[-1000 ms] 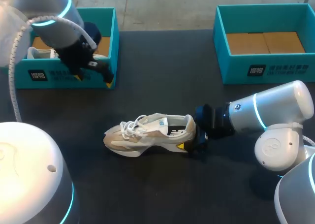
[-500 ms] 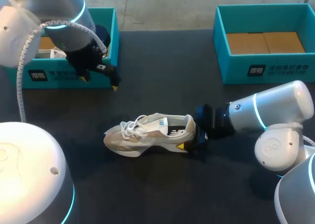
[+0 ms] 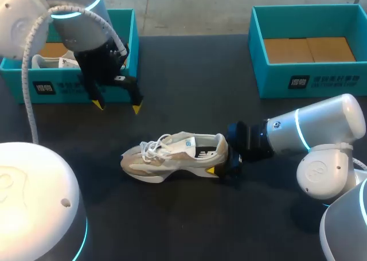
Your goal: Take the shoe out of the shoebox, open the shoe tongue, remove and reinsert the insole, then place the shoe into the shoebox
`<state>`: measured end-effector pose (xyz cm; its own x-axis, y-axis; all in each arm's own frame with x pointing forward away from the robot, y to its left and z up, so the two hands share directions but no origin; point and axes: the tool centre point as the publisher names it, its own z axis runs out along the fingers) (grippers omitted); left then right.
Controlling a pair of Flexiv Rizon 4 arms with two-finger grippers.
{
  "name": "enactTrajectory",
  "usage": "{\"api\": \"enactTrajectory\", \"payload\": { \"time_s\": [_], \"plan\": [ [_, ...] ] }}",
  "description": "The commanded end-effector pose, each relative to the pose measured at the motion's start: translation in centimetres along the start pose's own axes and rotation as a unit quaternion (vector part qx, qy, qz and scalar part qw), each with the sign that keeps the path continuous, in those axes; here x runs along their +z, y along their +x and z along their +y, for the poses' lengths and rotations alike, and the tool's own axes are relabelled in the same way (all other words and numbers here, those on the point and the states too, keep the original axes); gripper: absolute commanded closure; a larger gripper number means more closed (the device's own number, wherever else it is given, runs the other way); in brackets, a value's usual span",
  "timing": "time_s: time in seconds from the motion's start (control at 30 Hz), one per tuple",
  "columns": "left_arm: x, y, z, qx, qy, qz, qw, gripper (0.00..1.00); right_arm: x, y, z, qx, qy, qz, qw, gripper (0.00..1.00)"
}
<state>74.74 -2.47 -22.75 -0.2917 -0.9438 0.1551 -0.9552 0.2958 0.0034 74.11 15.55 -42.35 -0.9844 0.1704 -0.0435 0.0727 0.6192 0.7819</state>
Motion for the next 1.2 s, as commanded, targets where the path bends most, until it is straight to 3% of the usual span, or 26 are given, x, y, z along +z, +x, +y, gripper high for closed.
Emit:
{"api": "enactTrajectory", "payload": {
  "time_s": [0.03,0.8,1.2],
  "plan": [
    [0.9,1.1,-0.8,-0.003,-0.035,-0.004,0.999,0.0,0.2,0.2,0.1,0.001,0.004,-0.002,1.0,1.0],
    [4.4,6.4,1.7,-0.009,-0.067,-0.026,0.997,0.0,0.2,0.2,0.1,0.001,0.004,-0.002,1.0,1.0],
    [6.3,9.7,1.3,-0.005,-0.061,-0.033,0.998,0.0,0.2,0.2,0.1,0.001,0.004,-0.002,1.0,1.0]
  ]
}}
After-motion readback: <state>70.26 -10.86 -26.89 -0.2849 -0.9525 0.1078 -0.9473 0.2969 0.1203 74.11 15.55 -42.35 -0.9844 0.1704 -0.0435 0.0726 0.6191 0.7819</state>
